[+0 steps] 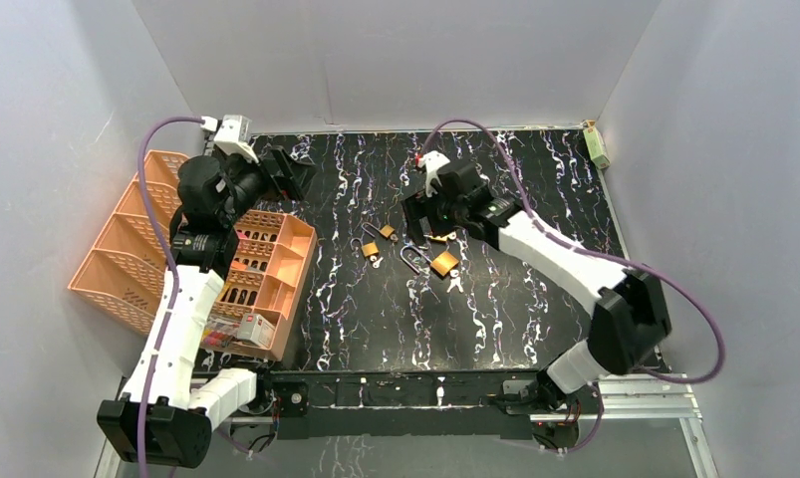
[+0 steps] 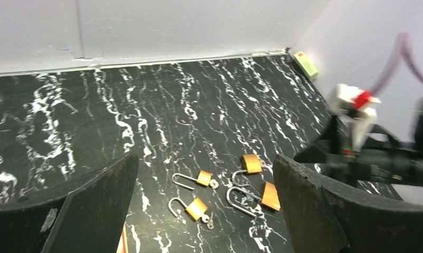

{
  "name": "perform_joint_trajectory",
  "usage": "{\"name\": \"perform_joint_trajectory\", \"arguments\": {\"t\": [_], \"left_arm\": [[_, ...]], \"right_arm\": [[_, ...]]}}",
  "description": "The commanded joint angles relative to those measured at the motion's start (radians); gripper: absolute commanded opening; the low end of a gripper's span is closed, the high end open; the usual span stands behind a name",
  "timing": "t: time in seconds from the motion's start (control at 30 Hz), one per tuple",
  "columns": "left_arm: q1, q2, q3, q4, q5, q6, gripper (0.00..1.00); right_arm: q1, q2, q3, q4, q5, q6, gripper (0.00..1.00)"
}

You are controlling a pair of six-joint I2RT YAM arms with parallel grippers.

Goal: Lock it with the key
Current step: Adjust the lock at the center of the board.

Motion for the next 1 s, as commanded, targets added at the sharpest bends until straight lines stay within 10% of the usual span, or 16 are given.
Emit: {"name": "perform_joint_trajectory", "arguments": {"t": [0.0,0.37,0.67,0.97], "left_arm": [[0.007,0.051,0.074,-0.023,0.183,0.009,0.98],[0.037,0.346,0.531,-0.711,0.841,0.501,0.98],[0.04,0.184,0.294,-0.187,0.468,0.196,0.98],[0.041,0.138,0.197,-0.104,0.29,0.174,0.98]], "right_arm": [[0.049,0.177,0.205,-0.083,0.031,0.112,0.99],[0.205,0.487,0.445,-0.113,0.177,0.341,0.99],[0.211,0.647,0.507,-0.085,0.241,0.398,0.96],[0.212,0.719,0.538,-0.055,0.258,0.385,0.74]]}}
